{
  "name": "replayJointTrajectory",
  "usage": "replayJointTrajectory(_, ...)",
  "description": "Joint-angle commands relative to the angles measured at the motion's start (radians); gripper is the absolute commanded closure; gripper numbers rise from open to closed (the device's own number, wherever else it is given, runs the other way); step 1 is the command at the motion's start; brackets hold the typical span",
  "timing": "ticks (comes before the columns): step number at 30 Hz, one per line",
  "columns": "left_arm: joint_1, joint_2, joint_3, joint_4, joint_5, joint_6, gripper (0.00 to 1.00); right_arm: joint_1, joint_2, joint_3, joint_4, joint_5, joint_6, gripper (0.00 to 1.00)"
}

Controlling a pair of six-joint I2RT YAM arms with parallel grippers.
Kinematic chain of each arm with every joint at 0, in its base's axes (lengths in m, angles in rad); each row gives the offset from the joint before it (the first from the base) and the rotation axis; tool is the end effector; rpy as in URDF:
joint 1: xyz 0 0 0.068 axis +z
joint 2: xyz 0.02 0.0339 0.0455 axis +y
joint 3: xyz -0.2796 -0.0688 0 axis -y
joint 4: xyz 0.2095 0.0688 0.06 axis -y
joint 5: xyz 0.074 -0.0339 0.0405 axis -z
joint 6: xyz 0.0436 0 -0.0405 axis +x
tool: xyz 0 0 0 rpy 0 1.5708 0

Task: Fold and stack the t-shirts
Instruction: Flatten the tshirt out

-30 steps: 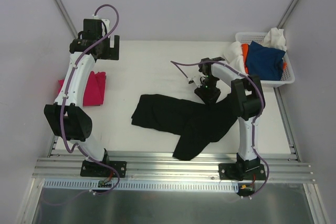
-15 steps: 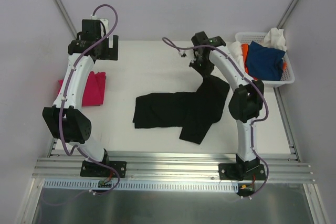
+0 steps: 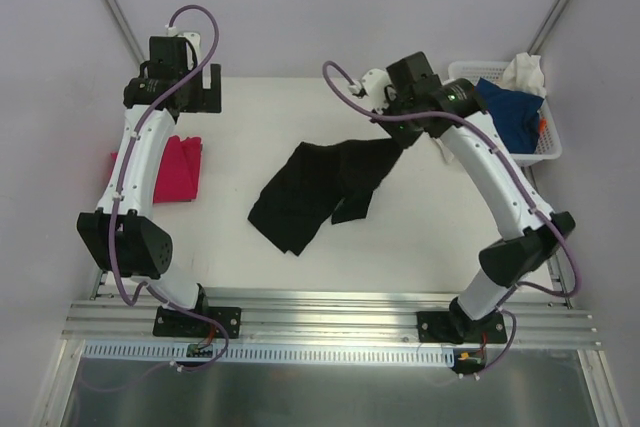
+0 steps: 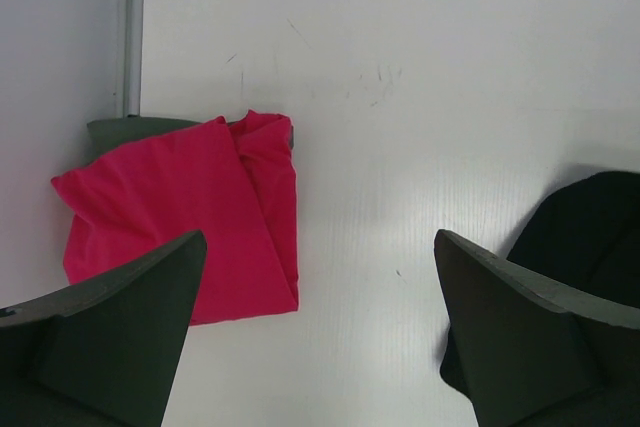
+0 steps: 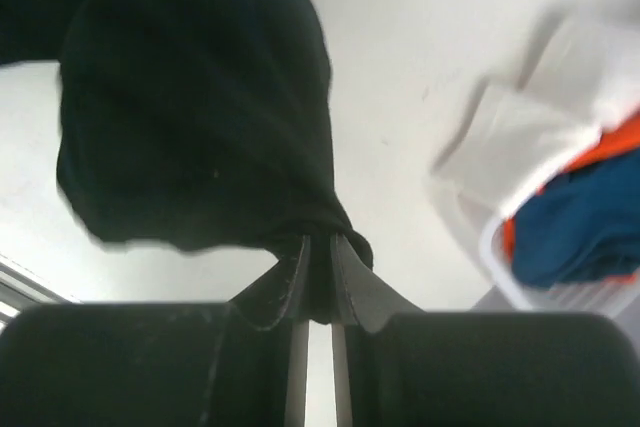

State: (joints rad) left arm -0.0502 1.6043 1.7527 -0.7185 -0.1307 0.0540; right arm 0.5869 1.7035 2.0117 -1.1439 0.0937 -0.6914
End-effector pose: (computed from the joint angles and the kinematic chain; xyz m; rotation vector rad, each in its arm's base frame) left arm 0.3263 -0.0107 0.4200 0.0349 2.1385 0.1421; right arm 0.2663 0.1722 0.4243 -1.4012 1.9582 -0.1611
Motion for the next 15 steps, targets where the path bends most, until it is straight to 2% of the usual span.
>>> replayJointTrajectory(1, 0.013, -0.052, -0.007, 0.010, 0.028, -0.028, 0.01, -0.128, -0.068, -0.184, -0.036, 0.031, 0.009, 0.98)
replayJointTrajectory(2, 0.013, -0.056, -0.009, 0.010, 0.031, -0.029, 0.01, -0.192, -0.065, -0.211, -0.051, 0.017, 0.009, 0.98)
replayJointTrajectory(3, 0.013, -0.058, -0.010, 0.010, 0.034, -0.028, 0.01, -0.218, -0.036, -0.231, -0.066, 0.006, 0.006, 0.89)
replayJointTrajectory(4, 0.013, -0.063, -0.009, 0.010, 0.037, -0.025, 0.01, -0.252, -0.019, -0.287, -0.076, 0.027, 0.000, 0.87)
replayJointTrajectory(5, 0.013, -0.064, -0.012, 0.010, 0.037, -0.025, 0.01, -0.265, -0.001, -0.315, -0.064, 0.058, -0.011, 0.79)
replayJointTrajectory(6, 0.013, -0.066, -0.013, 0.010, 0.042, -0.025, 0.01, -0.275, 0.007, -0.341, -0.048, 0.076, -0.016, 0.67)
replayJointTrajectory(7, 0.013, -0.067, -0.013, 0.010, 0.042, -0.025, 0.01, -0.283, 0.018, -0.340, -0.045, 0.092, -0.020, 0.50)
replayJointTrajectory(8, 0.013, -0.070, -0.016, 0.010, 0.043, -0.025, 0.01, -0.280, 0.043, -0.317, -0.051, 0.109, -0.028, 0.25)
replayJointTrajectory(9, 0.013, -0.072, -0.018, 0.010, 0.046, -0.025, 0.01, -0.274, 0.048, -0.289, -0.057, 0.115, -0.026, 0.18)
replayJointTrajectory(12, 0.012, -0.090, -0.039, 0.010, 0.043, -0.019, 0.01, -0.239, 0.038, -0.167, -0.056, 0.058, -0.017, 0.16)
replayJointTrajectory(15, 0.013, -0.104, -0.070, 0.010, 0.031, -0.013, 0.01, -0.168, 0.024, -0.133, -0.042, -0.061, -0.013, 0.22)
